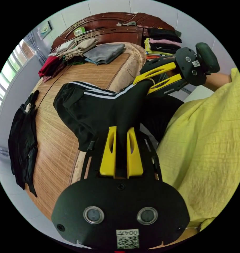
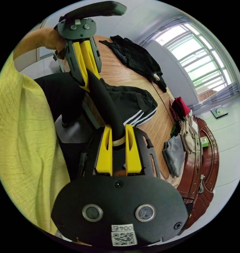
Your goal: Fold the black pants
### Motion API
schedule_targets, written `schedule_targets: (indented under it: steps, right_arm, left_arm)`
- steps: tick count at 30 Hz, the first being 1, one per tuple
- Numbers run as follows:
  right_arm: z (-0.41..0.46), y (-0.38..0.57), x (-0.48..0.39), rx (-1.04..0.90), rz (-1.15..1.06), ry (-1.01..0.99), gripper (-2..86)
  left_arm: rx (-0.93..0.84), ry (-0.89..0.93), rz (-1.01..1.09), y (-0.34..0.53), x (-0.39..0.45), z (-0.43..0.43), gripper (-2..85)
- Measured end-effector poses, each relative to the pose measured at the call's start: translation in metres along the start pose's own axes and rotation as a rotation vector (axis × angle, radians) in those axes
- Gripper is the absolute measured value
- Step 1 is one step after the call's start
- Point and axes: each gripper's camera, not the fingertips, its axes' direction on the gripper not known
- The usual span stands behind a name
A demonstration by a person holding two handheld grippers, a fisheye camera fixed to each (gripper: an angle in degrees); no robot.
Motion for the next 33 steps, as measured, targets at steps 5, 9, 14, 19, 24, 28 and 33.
schedule_targets:
  steps: [5, 9, 14, 19, 24, 28, 33]
  right_arm:
    - [-0.008, -0.006, 0.021, 0.011, 0.073, -0.071, 6.0]
    - [-0.016, -0.015, 0.032, 0.005, 0.045, -0.07, 5.3]
    - [-0.021, -0.025, 0.049, -0.011, 0.008, -0.073, 5.0]
    - [-0.03, -0.036, 0.078, -0.018, 0.018, -0.088, 4.9]
    - [-0.042, -0.05, 0.128, -0.012, 0.024, -0.152, 4.7]
    - [-0.052, -0.072, 0.191, -0.018, 0.045, -0.238, 5.0]
    - [-0.04, -0.109, 0.283, -0.091, 0.084, -0.386, 5.0]
  left_arm:
    - [-0.033, 0.166, 0.084, -0.014, -0.031, 0.051, 7.5]
    - [-0.025, 0.37, 0.138, -0.012, -0.083, 0.055, 7.2]
    - [0.233, 0.305, -0.081, -0.043, -0.195, 0.093, 2.3]
    - [0.117, 0.338, -0.189, -0.115, -0.233, 0.252, 0.5]
    - [-0.076, 0.332, -0.215, -0.138, -0.242, 0.397, 0.2]
    - [0.169, 0.304, -0.207, -0.153, -0.262, 0.388, 0.1]
    - [0.08, 0.541, -0.161, -0.177, -0.29, 0.479, 0.1]
